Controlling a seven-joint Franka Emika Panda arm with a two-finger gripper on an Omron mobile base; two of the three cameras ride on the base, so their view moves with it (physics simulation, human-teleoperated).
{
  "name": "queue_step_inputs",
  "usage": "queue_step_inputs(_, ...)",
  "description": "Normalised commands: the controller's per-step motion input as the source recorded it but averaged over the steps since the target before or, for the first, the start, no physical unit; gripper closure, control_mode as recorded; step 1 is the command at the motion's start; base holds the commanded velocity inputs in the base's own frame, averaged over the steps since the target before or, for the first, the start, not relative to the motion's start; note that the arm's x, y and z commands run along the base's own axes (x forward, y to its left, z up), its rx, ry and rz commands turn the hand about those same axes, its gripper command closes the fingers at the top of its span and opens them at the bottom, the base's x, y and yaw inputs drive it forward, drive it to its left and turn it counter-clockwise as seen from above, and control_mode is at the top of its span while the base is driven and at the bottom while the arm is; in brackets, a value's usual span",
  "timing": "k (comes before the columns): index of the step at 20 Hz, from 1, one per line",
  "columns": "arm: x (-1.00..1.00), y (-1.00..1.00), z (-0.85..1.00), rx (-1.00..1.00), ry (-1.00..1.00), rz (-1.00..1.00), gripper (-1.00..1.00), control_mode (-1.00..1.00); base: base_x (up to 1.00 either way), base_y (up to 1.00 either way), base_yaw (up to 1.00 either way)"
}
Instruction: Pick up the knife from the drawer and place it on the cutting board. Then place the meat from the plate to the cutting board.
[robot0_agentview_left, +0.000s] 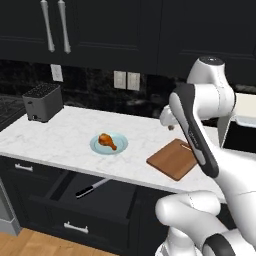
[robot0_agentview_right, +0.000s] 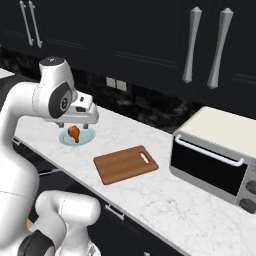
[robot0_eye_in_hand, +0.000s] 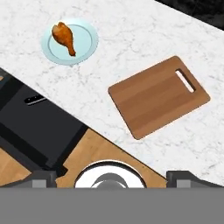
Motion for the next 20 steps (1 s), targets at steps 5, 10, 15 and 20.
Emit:
queue_step_inputs(5, -0.24, 0.96, -0.75, 0.01, 0.32, 0.21, -1.00, -1.00, 0.00, 0.00, 0.00)
queue_step_inputs(10, -0.05, 1.00, -1.00, 0.00, 0.41, 0.32, -1.00, -1.00, 0.00, 0.00, 0.00)
queue_step_inputs(15, 0.12, 1.00, -1.00, 0.00, 0.36, 0.15, -1.00, -1.00, 0.00, 0.00, 0.00)
queue_step_inputs(20, 0.00, 0.94, -1.00, 0.00, 0.34, 0.01, -1.00, -1.00, 0.00, 0.00, 0.00)
